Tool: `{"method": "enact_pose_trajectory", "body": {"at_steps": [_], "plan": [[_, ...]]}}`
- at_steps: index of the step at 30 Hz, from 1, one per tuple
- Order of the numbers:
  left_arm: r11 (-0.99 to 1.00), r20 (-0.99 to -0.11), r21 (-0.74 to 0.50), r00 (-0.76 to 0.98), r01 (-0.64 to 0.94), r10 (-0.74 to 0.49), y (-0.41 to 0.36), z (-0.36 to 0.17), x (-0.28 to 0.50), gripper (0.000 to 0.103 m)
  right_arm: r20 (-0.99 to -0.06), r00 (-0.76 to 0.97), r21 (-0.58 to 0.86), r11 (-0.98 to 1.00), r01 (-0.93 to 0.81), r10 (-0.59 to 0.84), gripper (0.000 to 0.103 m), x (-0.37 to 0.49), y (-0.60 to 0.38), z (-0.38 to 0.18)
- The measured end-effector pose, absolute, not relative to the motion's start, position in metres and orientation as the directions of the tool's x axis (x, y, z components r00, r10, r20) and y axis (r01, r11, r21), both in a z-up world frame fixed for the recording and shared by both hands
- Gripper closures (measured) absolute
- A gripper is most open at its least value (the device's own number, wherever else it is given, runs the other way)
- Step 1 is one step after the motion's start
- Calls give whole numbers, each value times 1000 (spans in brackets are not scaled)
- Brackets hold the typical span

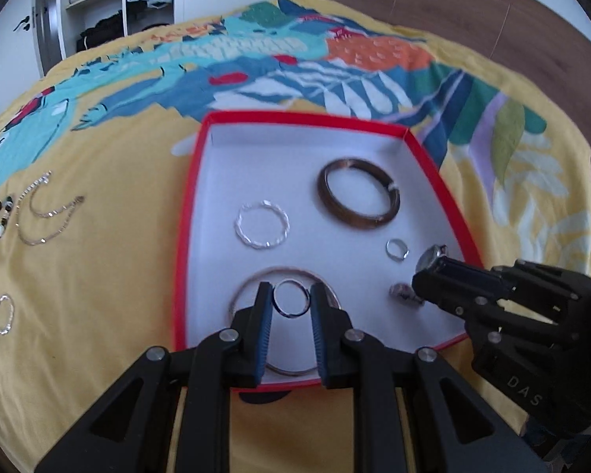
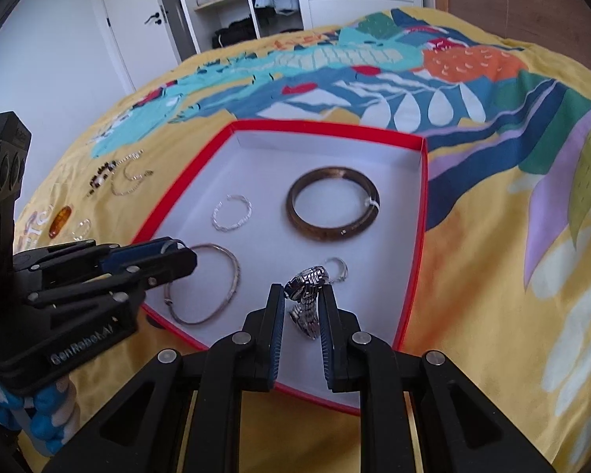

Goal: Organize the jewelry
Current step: 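Carry the ring and watch into the red box and open both grippers, then raise both open grippers out of the red box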

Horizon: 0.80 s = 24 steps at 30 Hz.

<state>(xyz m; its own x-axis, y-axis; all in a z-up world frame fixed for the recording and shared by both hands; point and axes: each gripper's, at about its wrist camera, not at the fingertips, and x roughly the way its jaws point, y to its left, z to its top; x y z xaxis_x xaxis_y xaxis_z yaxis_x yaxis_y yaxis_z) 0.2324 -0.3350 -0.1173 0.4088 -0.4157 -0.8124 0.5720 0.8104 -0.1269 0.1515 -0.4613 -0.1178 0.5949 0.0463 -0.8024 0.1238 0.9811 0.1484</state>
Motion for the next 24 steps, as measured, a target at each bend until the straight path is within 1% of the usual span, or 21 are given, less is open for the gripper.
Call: {"method": "enact_pose_trajectory", "body": {"at_steps": [4, 12, 18, 24], "plan": [[815, -834, -120, 387, 567, -393, -337, -131, 235, 85, -823, 566, 141, 981, 130, 44, 86, 154, -463, -126], [816, -836, -129, 380, 564, -396, -337, -135, 235, 84, -838, 545, 131, 981, 141, 33, 86, 155, -465, -128], [816, -831, -138, 382, 561, -403, -337, -133, 235, 84, -841, 541, 129, 978, 162, 21, 86, 148, -467, -125], [816, -810, -163, 397, 555, -432, -328, -116, 231, 84, -833, 554, 132, 971, 197, 1, 85, 131, -473, -112]]}}
